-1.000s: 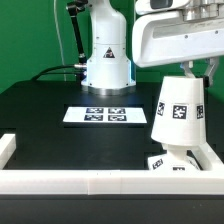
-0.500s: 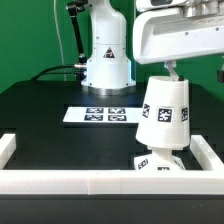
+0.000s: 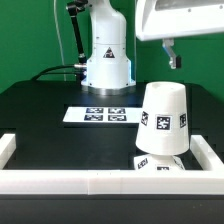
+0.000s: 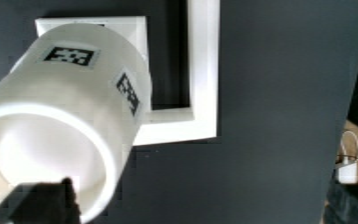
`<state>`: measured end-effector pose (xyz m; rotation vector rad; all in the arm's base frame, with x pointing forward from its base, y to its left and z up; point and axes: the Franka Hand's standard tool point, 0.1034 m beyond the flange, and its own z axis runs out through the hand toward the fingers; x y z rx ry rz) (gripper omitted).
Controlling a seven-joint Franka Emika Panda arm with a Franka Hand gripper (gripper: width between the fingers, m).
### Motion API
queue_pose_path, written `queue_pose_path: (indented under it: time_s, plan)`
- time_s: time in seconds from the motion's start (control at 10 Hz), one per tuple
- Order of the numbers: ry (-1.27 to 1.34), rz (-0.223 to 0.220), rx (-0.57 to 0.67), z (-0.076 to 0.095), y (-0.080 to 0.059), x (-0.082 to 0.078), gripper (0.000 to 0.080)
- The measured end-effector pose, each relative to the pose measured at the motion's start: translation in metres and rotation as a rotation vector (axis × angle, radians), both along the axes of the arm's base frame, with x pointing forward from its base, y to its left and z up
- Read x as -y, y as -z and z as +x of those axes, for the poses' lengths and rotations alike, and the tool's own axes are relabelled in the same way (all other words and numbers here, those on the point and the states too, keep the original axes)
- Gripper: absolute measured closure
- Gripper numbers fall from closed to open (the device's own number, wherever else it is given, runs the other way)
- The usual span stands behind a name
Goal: Assemble lamp
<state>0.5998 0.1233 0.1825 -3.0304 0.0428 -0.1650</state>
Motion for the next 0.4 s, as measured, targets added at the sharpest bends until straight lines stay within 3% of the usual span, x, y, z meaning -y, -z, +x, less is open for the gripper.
queue_pose_path:
  time_s: [0.4]
  plan:
    - [0.000, 0.000, -0.002, -0.0003, 0.0011, 0.0000, 0.0101]
